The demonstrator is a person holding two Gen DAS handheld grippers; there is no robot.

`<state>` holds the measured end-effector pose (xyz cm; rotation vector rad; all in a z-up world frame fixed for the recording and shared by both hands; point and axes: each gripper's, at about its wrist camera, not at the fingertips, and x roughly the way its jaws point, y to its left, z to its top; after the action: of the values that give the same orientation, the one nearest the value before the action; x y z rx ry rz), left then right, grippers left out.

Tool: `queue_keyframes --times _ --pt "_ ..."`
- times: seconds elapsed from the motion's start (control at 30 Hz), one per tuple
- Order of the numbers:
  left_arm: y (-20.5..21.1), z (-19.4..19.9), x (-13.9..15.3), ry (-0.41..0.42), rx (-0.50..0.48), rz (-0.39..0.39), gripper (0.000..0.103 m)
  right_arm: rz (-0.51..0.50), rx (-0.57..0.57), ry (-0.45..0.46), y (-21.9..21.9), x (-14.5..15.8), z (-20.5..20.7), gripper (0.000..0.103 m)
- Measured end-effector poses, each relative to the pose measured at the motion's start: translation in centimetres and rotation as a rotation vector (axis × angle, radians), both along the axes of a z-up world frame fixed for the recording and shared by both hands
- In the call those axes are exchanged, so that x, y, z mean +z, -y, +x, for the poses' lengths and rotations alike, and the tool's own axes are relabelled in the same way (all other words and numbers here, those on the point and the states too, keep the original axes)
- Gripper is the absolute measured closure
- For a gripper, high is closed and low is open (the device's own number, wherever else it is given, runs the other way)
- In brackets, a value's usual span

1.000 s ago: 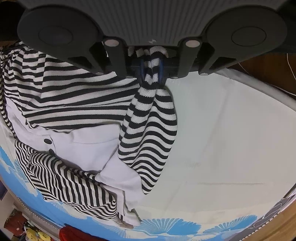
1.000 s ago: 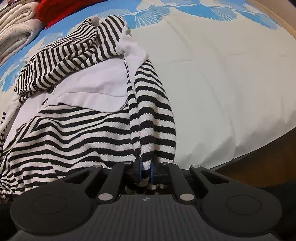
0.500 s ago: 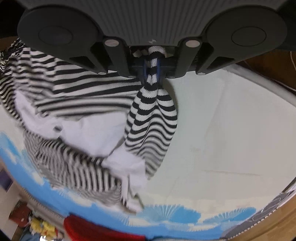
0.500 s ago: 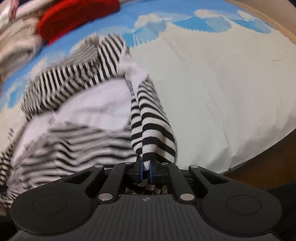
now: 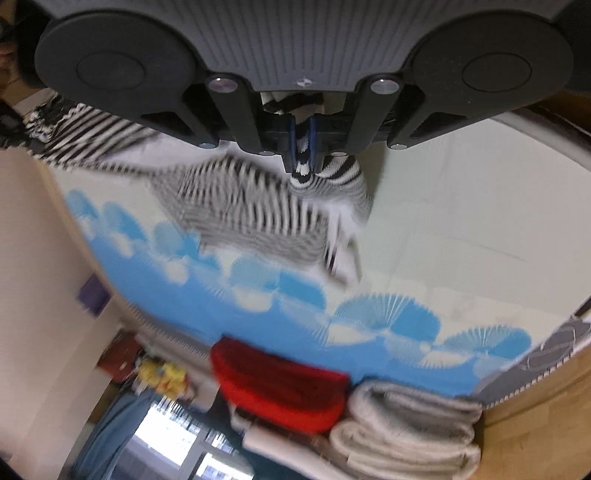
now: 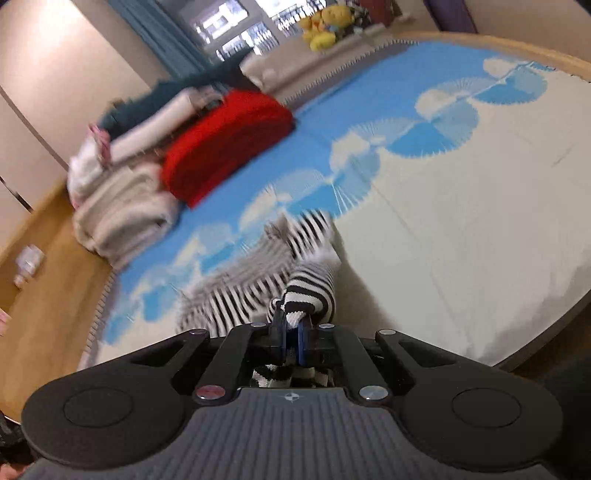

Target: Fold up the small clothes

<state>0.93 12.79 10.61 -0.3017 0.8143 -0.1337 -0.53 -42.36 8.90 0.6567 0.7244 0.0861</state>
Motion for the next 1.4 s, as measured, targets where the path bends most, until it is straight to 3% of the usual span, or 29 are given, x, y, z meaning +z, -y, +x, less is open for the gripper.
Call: queue_keyframes --times 0.17,0.3,0.5,0.57,0.63,0.73,0.8,0.87,0.93,0.97,1.03,1.1,1.2,1.3,1.4 --pt "-0.5 0.1 2.6 0.04 -0.02 -0.02 0.099 0.008 0.023 0.083 0.5 3.1 -2.6 0.099" --pt "-1.6 6.1 -0.3 -0.009 0.015 -0.001 0.099 0.004 0.023 0.075 0.8 2.1 0.7 0.099" --pt "-2.3 19.4 -7.5 -0.123 0.049 0.027 0.099 -0.023 0.04 -0.048 0.2 -3.5 13.6 0.099" --pt "-2.5 22.4 -9.4 -0.124 0.044 0.039 0.102 -0.055 0.042 -0.093 -0.4 -5.2 17.7 0.098" --pt "-3.4 24.4 -11.0 -0.1 0.123 0.087 0.103 -0.073 0.037 -0.158 -0.6 -7.6 22.0 0.098" --pt "-6.7 25.6 -13.5 -0.187 0.253 -0.073 0.102 -0.094 -0.024 -0.232 -0.3 -10.7 24.9 0.094" --pt "-7.4 25.6 -13.9 -0.217 0.232 -0.18 0.102 -0.028 -0.057 -0.31 0.3 -12.7 25.1 0.092" --pt "-6.1 25.3 -13.4 -0.197 0.11 -0.193 0.094 0.005 -0.099 -0.337 0.7 -13.1 25.0 0.091" --pt "-4.2 25.0 -13.2 -0.186 -0.031 -0.142 0.075 -0.01 -0.09 -0.316 0.6 -12.5 24.8 0.089" --pt "-3.1 24.4 -13.2 -0.179 -0.074 -0.099 0.072 -0.034 -0.073 -0.296 0.4 -12.1 24.5 0.087" --pt "-1.7 23.8 -13.3 -0.16 -0.11 0.004 0.066 -0.097 -0.062 -0.262 0.2 -11.3 23.8 0.081" --pt "-1.2 23.7 -13.6 -0.155 -0.122 0.034 0.059 -0.146 -0.064 -0.232 0.2 -10.5 23.2 0.075" --pt "-0.3 23.7 -13.8 -0.155 -0.123 0.069 0.044 -0.136 -0.076 -0.175 1.1 -9.3 21.9 0.071" --pt "1.1 24.0 -14.4 -0.171 -0.173 0.082 0.035 -0.15 0.035 -0.153 0.1 -8.5 21.0 0.068" --pt "2.6 24.1 -15.3 -0.179 -0.216 0.162 0.032 -0.149 0.275 -0.151 -2.7 -8.5 20.5 0.054"
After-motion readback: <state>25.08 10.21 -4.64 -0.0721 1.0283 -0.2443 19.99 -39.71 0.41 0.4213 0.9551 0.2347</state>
